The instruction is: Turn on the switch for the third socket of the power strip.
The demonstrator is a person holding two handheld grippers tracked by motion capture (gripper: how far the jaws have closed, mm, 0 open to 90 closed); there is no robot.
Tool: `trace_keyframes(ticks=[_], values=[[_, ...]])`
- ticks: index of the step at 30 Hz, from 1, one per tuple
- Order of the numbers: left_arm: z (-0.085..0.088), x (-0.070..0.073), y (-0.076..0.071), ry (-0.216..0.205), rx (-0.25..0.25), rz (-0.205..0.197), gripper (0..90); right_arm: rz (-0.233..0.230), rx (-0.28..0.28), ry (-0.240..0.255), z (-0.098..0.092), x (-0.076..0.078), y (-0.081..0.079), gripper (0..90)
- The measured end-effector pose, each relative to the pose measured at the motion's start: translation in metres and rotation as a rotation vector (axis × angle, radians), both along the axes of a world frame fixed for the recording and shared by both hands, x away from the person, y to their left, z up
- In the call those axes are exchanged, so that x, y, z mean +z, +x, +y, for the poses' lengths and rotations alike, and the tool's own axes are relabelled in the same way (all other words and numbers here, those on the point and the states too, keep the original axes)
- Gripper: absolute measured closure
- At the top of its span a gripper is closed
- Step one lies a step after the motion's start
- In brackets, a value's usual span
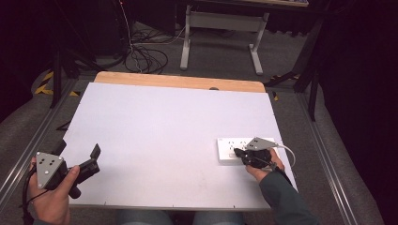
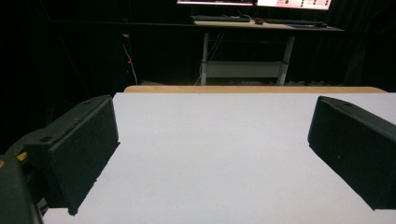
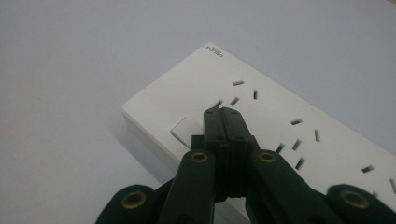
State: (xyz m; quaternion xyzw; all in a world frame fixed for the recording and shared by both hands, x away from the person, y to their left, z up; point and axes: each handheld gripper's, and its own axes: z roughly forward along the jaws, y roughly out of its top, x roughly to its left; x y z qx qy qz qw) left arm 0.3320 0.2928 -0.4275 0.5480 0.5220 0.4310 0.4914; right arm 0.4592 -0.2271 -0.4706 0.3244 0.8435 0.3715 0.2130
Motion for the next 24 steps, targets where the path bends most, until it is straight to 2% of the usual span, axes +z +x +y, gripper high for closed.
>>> trace_keyframes(ticks=[4,17,24], values=[[0.0004,0.0002,-0.0002,-0.003,0.001,-0.001,2.3,0.0,-0.005,0.008,0.0002,-0.0004,0.0002,90.0],[0.0004,0.0006,-0.0009,-0.002,0.002,-0.001,2.3,-0.028,-0.006,-0.009,0.0021,-0.0009,-0.0005,90.0],[0.0005,0.0006,-0.0005,-0.002,0.002,-0.002,2.4,-0.059,-0.003,0.038,-0.0015,0.0034,-0.001,90.0]])
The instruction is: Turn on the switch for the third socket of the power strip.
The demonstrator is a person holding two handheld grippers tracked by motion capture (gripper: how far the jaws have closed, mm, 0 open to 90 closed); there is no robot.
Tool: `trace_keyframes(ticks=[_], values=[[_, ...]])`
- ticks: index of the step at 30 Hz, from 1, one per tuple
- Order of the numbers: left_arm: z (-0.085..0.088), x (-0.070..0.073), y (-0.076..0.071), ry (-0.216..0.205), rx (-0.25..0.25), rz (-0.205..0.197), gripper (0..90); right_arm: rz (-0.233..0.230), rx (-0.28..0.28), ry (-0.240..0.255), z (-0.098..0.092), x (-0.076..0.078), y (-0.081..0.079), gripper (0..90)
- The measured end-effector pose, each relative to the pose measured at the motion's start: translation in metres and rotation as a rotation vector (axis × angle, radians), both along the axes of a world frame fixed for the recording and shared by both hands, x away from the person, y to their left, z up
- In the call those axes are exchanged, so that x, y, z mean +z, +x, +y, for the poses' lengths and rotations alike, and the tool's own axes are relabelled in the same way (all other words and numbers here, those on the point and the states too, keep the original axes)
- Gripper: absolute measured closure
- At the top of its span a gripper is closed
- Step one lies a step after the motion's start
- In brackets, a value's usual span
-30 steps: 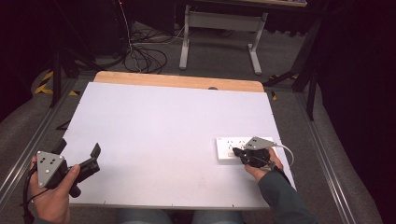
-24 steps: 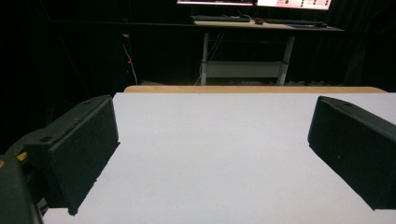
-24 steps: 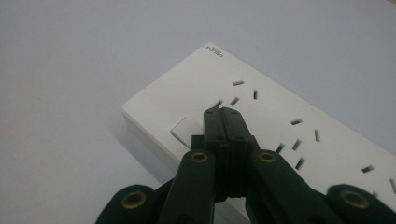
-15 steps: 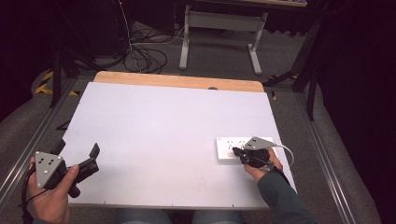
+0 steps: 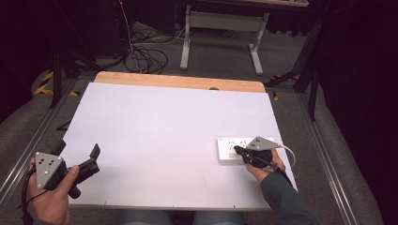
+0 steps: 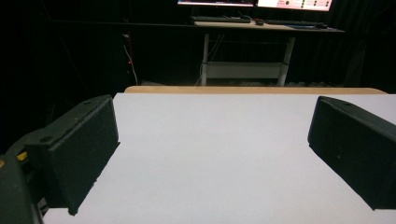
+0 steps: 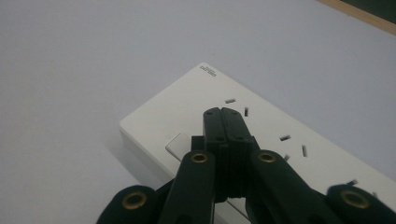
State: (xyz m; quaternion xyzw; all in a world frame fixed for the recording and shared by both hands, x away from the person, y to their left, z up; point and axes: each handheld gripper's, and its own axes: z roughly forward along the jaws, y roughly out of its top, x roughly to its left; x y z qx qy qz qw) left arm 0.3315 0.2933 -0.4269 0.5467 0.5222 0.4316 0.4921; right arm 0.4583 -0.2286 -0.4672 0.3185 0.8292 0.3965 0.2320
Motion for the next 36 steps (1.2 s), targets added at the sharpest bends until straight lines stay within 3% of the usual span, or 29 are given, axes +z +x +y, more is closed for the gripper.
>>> trace_keyframes(ticks=[14,36], values=[[-0.004,0.0,0.005,-0.001,-0.016,0.001,2.4,-0.042,-0.004,0.097,-0.014,0.009,-0.006,90.0],[-0.005,0.0,0.006,-0.006,-0.023,0.002,2.5,-0.108,0.018,0.204,-0.025,0.02,-0.018,90.0]])
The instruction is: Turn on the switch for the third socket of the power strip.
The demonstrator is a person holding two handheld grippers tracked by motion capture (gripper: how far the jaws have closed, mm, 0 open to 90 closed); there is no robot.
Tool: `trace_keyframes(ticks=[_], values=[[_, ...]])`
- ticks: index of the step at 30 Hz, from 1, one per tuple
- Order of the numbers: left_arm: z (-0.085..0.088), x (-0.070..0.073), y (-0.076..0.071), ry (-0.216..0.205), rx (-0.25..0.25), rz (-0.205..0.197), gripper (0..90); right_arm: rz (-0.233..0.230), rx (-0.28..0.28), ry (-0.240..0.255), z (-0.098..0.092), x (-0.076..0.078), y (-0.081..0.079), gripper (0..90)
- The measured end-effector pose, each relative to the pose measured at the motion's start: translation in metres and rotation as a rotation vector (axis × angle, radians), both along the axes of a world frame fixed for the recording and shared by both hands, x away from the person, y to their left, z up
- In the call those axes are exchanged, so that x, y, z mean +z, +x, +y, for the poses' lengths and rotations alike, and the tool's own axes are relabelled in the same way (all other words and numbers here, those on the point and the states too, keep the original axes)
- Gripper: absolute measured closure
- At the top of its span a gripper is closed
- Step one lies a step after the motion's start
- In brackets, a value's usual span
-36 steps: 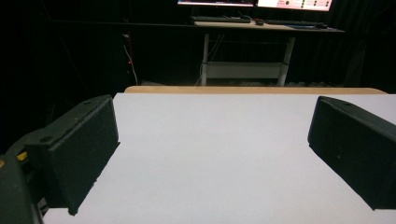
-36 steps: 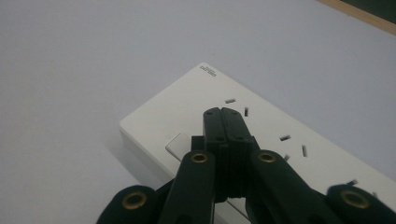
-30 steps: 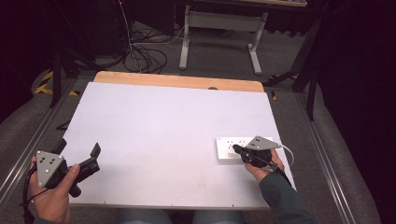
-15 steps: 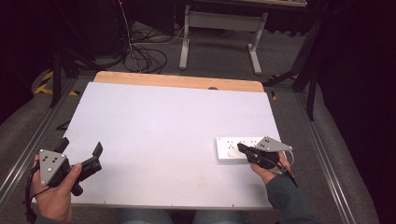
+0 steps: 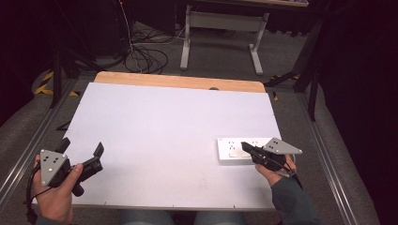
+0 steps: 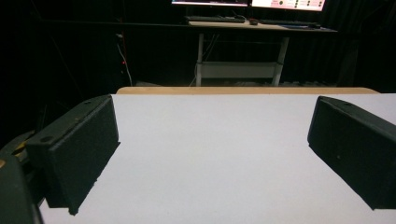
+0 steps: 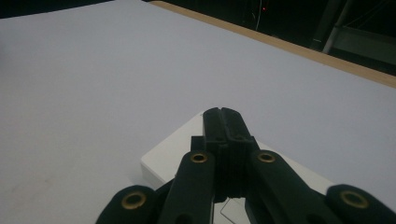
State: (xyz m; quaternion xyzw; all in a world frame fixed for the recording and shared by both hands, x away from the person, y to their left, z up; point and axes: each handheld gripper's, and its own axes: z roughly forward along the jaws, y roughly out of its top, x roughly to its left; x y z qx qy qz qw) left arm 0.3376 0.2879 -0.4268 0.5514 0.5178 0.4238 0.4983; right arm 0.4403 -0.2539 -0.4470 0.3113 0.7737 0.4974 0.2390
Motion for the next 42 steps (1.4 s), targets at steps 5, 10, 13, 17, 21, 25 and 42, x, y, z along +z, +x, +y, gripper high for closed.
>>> trace_keyframes(ticks=[5,10,13,17,21,25,42], values=[[0.0,0.0,0.0,-0.001,-0.001,0.001,2.5,-0.012,0.008,0.027,-0.002,0.002,-0.002,90.0],[0.001,0.0,0.0,0.001,-0.001,0.001,2.5,-0.025,0.012,0.041,-0.003,0.004,-0.004,90.0],[0.0,0.0,0.001,0.001,-0.003,0.0,2.5,-0.032,0.015,0.046,-0.003,0.004,-0.004,90.0],[0.0,0.0,0.001,-0.001,-0.004,0.0,2.5,-0.045,0.024,0.065,-0.004,0.006,-0.005,90.0],[0.001,0.0,0.0,0.0,-0.003,0.001,2.5,-0.055,0.031,0.088,-0.006,0.007,-0.007,90.0],[0.0,0.0,0.001,0.0,-0.004,0.001,2.5,-0.066,0.039,0.115,-0.007,0.009,-0.01,90.0],[0.0,0.0,0.001,0.001,-0.004,0.002,2.5,-0.086,0.053,0.153,-0.009,0.012,-0.013,88.6]])
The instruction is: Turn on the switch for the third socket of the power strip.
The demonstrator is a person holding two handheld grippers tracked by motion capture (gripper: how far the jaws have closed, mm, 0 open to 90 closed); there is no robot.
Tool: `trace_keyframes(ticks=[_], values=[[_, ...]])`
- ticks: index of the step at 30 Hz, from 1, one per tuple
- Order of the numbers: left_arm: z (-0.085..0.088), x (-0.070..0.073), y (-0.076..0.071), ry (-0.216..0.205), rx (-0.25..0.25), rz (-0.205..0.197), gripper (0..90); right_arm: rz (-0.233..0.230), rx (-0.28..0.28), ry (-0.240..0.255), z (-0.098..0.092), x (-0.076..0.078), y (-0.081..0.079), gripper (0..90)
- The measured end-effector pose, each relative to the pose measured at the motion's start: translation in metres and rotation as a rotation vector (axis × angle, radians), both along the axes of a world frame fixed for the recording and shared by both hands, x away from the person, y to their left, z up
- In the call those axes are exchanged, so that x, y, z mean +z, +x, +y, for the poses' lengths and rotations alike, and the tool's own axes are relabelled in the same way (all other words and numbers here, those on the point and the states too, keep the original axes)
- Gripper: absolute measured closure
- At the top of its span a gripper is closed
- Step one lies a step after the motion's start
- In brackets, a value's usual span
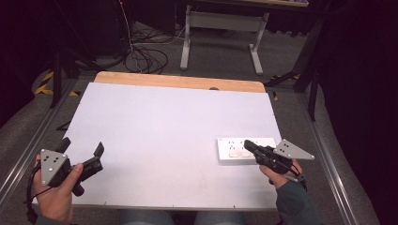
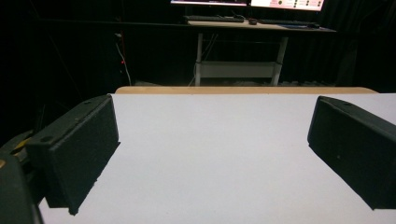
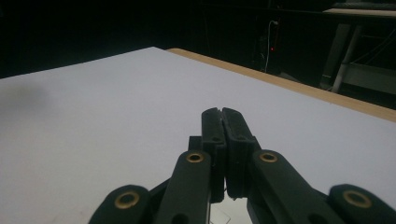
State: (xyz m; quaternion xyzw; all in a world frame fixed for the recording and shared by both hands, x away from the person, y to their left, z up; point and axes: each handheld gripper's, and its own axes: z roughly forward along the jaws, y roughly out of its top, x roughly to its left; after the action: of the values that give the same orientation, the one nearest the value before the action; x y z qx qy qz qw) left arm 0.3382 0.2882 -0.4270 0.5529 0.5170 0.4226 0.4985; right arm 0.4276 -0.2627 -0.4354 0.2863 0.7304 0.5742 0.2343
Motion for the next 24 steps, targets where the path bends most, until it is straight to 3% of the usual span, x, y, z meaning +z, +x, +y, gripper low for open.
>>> trace_keyframes(ticks=[7,13,24], values=[[-0.0001,-0.0001,0.0001,0.0,0.0,0.0,2.5,-0.008,0.014,0.013,0.0008,0.0008,-0.0018,85.2],[0.0002,0.0,-0.0003,0.001,0.002,0.0,2.5,-0.015,0.016,0.03,-0.0027,0.0009,-0.0019,74.3],[0.0,-0.0002,0.0002,0.0,0.001,0.0,2.5,-0.045,0.052,0.04,-0.0024,0.0013,-0.0026,63.5]])
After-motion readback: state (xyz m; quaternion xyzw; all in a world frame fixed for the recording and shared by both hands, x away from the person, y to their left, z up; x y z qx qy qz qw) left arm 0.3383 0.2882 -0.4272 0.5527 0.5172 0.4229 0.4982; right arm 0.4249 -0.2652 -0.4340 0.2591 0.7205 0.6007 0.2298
